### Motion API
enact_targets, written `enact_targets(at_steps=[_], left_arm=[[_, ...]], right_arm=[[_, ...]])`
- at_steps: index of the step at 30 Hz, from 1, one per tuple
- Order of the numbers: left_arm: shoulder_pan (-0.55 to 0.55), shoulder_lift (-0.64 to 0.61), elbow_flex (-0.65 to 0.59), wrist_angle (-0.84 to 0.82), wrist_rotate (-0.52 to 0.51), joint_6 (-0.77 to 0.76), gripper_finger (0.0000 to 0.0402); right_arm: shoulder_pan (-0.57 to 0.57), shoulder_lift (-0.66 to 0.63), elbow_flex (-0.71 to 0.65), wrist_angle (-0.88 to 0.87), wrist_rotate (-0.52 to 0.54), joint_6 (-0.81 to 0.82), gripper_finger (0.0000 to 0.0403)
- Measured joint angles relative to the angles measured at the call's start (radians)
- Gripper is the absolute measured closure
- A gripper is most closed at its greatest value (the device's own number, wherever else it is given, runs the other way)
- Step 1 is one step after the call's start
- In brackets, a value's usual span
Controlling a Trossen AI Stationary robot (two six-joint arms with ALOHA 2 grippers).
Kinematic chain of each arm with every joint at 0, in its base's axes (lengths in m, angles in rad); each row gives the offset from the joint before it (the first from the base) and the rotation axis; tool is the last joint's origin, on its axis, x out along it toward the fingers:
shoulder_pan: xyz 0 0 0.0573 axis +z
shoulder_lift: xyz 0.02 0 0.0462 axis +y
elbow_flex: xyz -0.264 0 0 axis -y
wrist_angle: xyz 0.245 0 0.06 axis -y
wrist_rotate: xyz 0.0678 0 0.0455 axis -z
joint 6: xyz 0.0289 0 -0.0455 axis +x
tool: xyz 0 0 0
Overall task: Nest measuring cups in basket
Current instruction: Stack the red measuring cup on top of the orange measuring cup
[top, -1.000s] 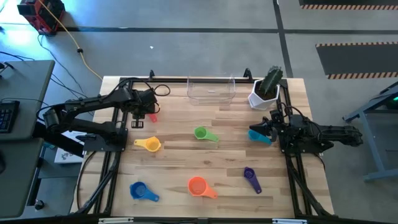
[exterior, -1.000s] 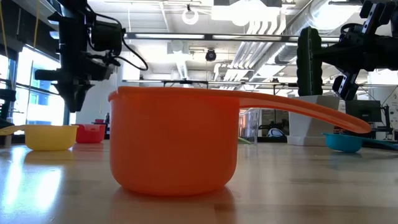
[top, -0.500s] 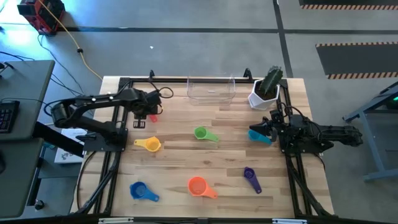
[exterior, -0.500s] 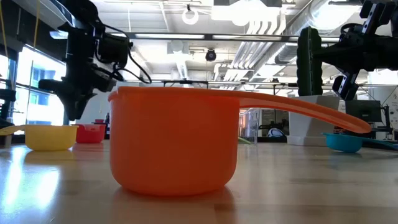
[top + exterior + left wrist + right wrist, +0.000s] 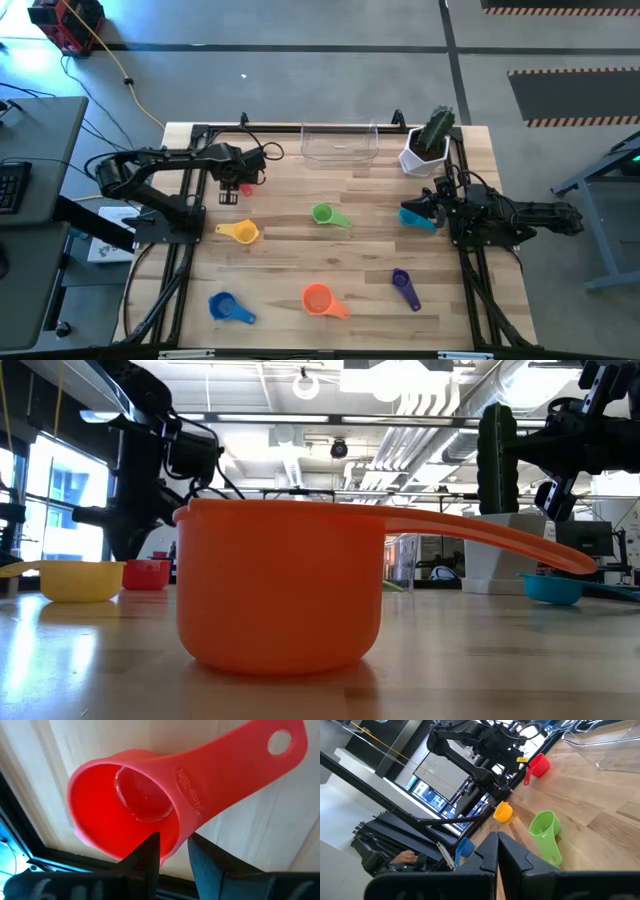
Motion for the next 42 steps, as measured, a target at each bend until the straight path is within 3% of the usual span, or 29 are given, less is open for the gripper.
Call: enact_targets(at_steps=[5,13,24,32,42], left_arm=[[0.0,0.029,0.0,0.011,0.0,0.0,0.0323],[0.0,0.06,0.0,0.024,-0.026,-0.013,0.0392],[-0.029,0.06,0.003,0.017,-0.025,-0.167,0.0396],[-0.175,0.06,0.087,-0.01,0.053,-0.366,0.0397],[-0.477,0.059,0.3,-0.096,0.106,-0.666,0.0397]], right_arm=[[0.0,0.0,0.0,0.0,0.0,0.0,0.0402],[0.0,0.0,0.0,0.0,0.0,0.0,0.0402],[0.0,0.0,0.0,0.0,0.0,0.0,0.0402],[0.0,0.0,0.0,0.0,0.0,0.0,0.0402],[0.0,0.0,0.0,0.0,0.0,0.0,0.0402]])
